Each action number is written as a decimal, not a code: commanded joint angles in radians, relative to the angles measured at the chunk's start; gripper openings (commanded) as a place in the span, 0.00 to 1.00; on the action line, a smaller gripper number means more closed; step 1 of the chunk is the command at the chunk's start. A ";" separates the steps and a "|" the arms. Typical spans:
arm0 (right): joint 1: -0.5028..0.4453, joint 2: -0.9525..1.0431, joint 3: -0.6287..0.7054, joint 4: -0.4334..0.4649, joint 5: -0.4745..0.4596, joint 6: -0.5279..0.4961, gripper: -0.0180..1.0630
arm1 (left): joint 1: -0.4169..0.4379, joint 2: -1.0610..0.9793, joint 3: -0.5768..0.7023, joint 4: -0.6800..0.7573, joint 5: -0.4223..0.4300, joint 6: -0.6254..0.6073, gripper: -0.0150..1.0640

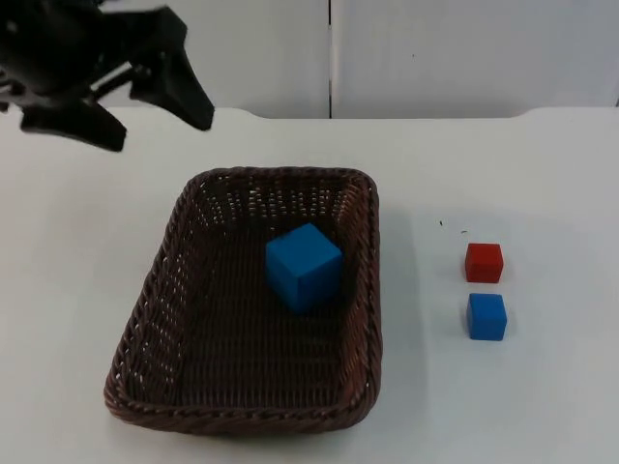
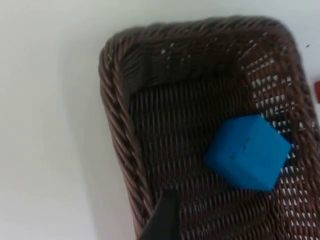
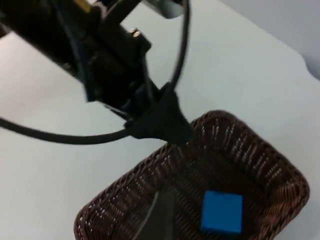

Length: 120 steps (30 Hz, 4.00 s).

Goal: Pick up the basket with the left hand and place the largest block into the basket with the right hand.

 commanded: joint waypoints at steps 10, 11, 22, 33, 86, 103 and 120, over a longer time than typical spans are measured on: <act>0.002 -0.189 0.221 0.007 -0.083 -0.003 0.74 | -0.003 -0.354 0.169 0.076 -0.022 -0.026 0.76; 0.002 -0.215 0.252 0.009 -0.105 -0.001 0.74 | -0.003 -0.400 0.193 0.079 -0.025 -0.026 0.76; 0.002 -0.428 0.457 0.008 -0.140 -0.005 0.74 | -0.003 -0.810 0.322 0.095 0.006 -0.026 0.76; 0.002 -0.615 0.592 0.010 -0.138 -0.005 0.74 | -0.003 -1.166 0.354 0.116 0.132 -0.062 0.76; 0.002 -1.486 0.895 0.035 0.291 0.002 0.74 | -0.003 -1.654 0.621 0.575 0.356 -0.411 0.76; 0.002 -1.486 0.964 0.033 0.329 0.002 0.74 | -0.003 -1.654 0.621 0.579 0.356 -0.408 0.76; 0.002 -1.486 0.966 0.032 0.331 0.002 0.76 | -0.003 -1.654 0.621 0.579 0.356 -0.408 0.83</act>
